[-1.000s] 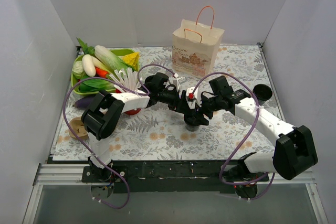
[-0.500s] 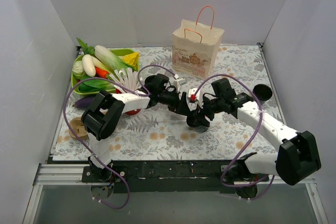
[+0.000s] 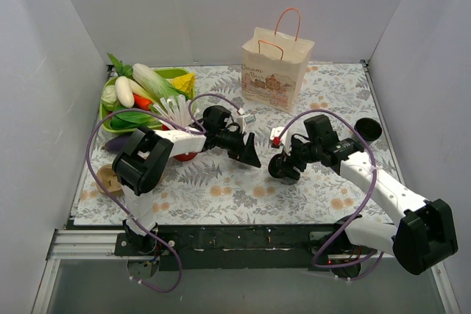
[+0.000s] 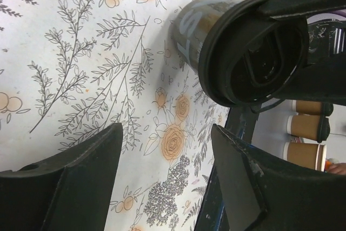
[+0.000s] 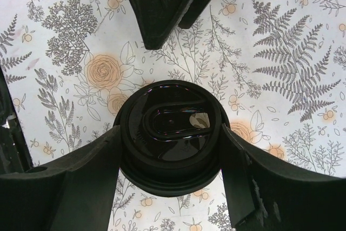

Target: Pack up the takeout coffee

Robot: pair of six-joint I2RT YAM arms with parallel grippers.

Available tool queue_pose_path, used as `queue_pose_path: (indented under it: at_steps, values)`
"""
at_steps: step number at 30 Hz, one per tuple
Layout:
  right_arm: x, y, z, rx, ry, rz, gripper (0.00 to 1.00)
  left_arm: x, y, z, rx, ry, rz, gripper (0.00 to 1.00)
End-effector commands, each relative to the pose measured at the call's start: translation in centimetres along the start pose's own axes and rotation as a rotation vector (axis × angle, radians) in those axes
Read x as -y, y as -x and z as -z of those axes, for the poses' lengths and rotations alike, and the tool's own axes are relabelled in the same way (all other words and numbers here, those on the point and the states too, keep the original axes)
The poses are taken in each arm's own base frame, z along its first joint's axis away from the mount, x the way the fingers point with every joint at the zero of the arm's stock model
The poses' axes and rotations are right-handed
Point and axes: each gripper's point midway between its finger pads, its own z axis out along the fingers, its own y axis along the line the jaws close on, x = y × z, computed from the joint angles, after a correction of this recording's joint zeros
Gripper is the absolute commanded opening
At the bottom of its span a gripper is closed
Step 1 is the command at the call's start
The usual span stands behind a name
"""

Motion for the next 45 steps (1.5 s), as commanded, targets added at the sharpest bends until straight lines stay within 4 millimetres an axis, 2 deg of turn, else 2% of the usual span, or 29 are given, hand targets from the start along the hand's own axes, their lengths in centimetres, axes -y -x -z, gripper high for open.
queue_pose_path:
  at_steps: [1, 3, 9, 19, 25, 30, 40, 45]
  values:
    - [0.1, -2.4, 0.4, -0.058, -0.058, -0.038, 0.6, 1.8, 0.8, 0.3, 0.007, -0.063, -0.054, 0.66]
    - [0.3, -2.6, 0.4, -0.034, -0.078, -0.061, 0.59, 2.3, 1.0, 0.5, 0.008, -0.082, -0.055, 0.66]
    - [1.4, -0.4, 1.4, 0.092, -0.182, -0.059, 0.56, 3.2, 1.3, 0.9, 0.006, -0.103, -0.075, 0.66]
    - [1.8, 0.4, 1.2, 0.195, -0.224, -0.115, 0.53, 4.6, 2.1, 1.2, -0.004, -0.151, -0.06, 0.67]
    - [1.6, -0.7, 1.4, 0.195, -0.243, -0.129, 0.53, 5.6, 4.3, 0.6, 0.038, -0.209, -0.041, 0.69]
    - [1.4, -1.6, 1.5, 0.189, -0.248, -0.144, 0.52, 4.9, 5.8, -1.6, 0.04, -0.236, 0.021, 0.7]
    - [1.6, -3.7, 1.4, 0.187, -0.266, -0.189, 0.53, 4.7, 5.4, -4.8, 0.011, -0.238, 0.046, 0.72]
    - [1.8, -4.4, 1.6, 0.201, -0.275, -0.212, 0.53, 5.0, 5.7, -5.3, 0.018, -0.238, 0.042, 0.72]
